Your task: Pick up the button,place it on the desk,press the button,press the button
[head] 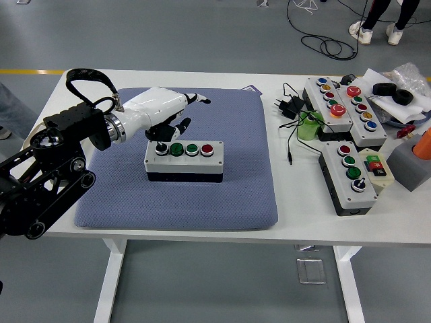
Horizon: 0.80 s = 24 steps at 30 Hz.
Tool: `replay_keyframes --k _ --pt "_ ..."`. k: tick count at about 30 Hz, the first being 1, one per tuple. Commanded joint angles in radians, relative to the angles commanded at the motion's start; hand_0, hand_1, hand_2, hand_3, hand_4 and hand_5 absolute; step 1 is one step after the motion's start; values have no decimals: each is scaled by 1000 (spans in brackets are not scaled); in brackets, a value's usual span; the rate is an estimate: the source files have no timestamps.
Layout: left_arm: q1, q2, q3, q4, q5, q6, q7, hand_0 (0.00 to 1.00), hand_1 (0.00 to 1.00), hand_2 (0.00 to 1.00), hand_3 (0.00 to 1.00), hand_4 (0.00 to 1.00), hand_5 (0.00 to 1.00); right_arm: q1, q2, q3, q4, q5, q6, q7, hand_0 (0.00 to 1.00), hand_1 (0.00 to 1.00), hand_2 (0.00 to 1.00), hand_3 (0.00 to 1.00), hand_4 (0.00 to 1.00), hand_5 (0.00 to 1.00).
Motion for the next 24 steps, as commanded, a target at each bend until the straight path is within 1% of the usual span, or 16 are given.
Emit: replay_keyframes --k 2,3,4,7,8,9,10,11,12,14,15,18,20,21,22,24 --pt "11 3 -35 12 -69 45 -8 39 2 25 908 273 2 -1 0 -1 0 2 0 0 652 638 670 582 381 241" --pt "15 5 -49 17 -106 62 -11 139 274 294 980 819 634 -1 0 -1 0 3 0 0 652 640 670 582 381 241" --pt "22 7 -68 28 -152 84 -16 139 274 294 980 819 634 -2 0 -1 0 3 -1 0 652 640 670 582 381 241" --pt "31 12 -92 46 -274 114 -20 139 274 294 980 819 634 -3 0 -1 0 3 0 0 652 640 670 582 381 241" --pt "38 14 -108 60 -320 136 -20 139 274 294 980 819 634 -3 -1 -2 0 3 0 0 652 640 670 582 381 241" --pt "41 14 -118 68 -359 154 -19 681 764 877 998 832 983 -4 -1 -2 0 4 0 0 652 640 670 582 381 241" --pt "45 15 -127 79 -404 171 -20 681 764 877 998 832 983 -5 -1 -2 0 4 0 0 652 640 670 582 381 241" --pt "46 15 -130 82 -443 177 -21 681 764 877 998 832 983 -5 -1 -2 0 4 0 0 652 640 670 582 381 241" --pt "53 17 -147 107 -489 199 -17 681 764 877 998 832 983 -6 -1 -3 0 4 0 -1 652 640 670 582 381 241" --pt "59 19 -159 129 -567 212 -15 681 764 877 998 832 983 -8 -2 -3 0 5 1 -1 652 640 670 582 381 241" --pt "61 21 -166 148 -612 217 -13 819 860 965 991 786 998 -9 -2 -3 0 6 0 -1 651 639 671 582 380 241" --pt "65 25 -178 186 -742 217 -8 819 860 965 991 786 998 -12 -2 -3 0 6 0 -1 651 639 671 582 380 241" --pt "72 36 -196 229 -820 219 -5 819 860 965 991 786 998 -13 -2 -6 0 7 1 0 651 639 671 582 380 241" --pt "75 39 -201 243 -866 218 -5 839 879 965 968 761 998 -14 -2 -7 0 7 1 0 651 640 671 582 380 240" --pt "78 41 -205 250 -905 217 -4 839 879 965 968 761 998 -15 -2 -7 0 8 1 0 651 640 671 582 380 240" --pt "97 51 -227 270 -989 209 -1 839 879 965 968 761 998 -18 -1 -8 0 9 1 1 651 640 671 582 380 240"
